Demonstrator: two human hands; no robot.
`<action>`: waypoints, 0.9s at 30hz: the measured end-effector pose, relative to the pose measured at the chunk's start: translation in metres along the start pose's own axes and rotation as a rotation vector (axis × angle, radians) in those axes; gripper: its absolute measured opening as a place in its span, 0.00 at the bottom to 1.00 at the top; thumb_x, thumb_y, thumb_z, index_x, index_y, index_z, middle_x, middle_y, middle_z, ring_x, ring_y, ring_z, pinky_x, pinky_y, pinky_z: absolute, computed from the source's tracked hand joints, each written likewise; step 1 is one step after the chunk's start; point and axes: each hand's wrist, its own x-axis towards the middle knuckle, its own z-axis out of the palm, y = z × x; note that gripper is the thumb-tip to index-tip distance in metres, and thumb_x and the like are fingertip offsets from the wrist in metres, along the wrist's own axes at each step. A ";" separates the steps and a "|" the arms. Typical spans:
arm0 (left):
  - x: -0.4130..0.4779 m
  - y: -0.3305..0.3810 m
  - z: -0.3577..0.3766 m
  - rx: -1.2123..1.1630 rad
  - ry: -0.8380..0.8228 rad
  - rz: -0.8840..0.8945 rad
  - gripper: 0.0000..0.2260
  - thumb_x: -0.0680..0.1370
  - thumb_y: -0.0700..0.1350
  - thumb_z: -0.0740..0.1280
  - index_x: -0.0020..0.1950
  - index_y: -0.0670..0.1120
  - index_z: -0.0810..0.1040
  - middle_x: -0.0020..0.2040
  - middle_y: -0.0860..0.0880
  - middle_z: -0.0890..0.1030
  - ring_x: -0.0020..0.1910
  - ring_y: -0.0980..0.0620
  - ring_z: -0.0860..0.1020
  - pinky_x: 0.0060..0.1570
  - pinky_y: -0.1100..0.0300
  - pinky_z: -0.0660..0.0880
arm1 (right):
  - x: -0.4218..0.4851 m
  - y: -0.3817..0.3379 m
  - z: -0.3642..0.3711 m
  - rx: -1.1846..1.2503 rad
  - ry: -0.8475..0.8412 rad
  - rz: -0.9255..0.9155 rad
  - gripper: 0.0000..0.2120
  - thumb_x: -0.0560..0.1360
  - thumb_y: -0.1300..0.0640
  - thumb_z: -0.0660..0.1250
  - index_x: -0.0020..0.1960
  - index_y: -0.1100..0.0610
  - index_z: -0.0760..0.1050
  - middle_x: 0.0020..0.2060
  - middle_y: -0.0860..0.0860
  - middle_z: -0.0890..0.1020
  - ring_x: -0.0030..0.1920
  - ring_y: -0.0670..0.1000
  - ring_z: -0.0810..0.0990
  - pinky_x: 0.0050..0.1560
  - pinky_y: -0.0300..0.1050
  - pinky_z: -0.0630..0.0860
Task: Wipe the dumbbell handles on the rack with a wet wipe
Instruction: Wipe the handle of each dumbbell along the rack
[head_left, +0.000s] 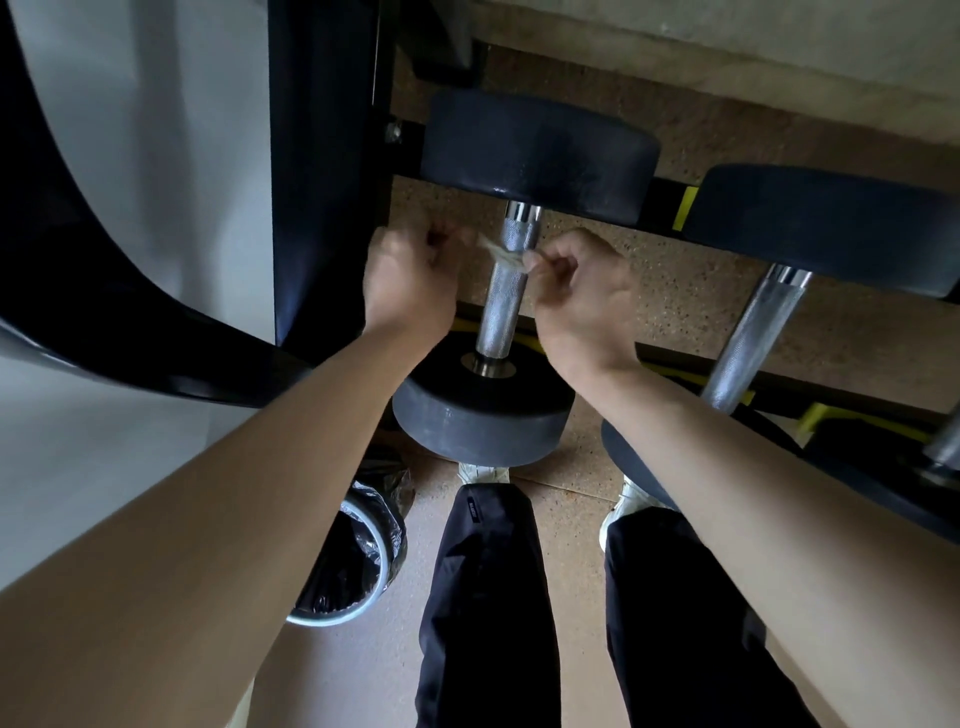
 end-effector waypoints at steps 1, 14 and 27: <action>0.001 0.008 0.003 -0.041 0.008 0.009 0.07 0.83 0.47 0.67 0.51 0.45 0.81 0.44 0.49 0.83 0.41 0.53 0.78 0.37 0.60 0.72 | 0.003 0.001 0.000 0.015 0.051 0.022 0.07 0.80 0.56 0.69 0.45 0.58 0.80 0.39 0.50 0.82 0.38 0.49 0.80 0.39 0.50 0.78; -0.002 0.029 0.020 -0.360 0.022 -0.137 0.11 0.80 0.50 0.69 0.38 0.52 0.79 0.36 0.53 0.82 0.37 0.50 0.81 0.44 0.47 0.81 | 0.023 -0.019 0.018 0.470 0.324 0.552 0.09 0.78 0.60 0.72 0.39 0.56 0.79 0.33 0.43 0.79 0.35 0.38 0.78 0.31 0.25 0.70; -0.086 0.001 -0.015 -0.061 -0.014 -0.006 0.04 0.76 0.47 0.74 0.44 0.48 0.84 0.42 0.56 0.84 0.41 0.57 0.81 0.44 0.56 0.79 | -0.081 -0.001 -0.032 0.284 0.000 0.394 0.07 0.76 0.55 0.74 0.40 0.50 0.81 0.36 0.45 0.83 0.38 0.37 0.81 0.42 0.31 0.76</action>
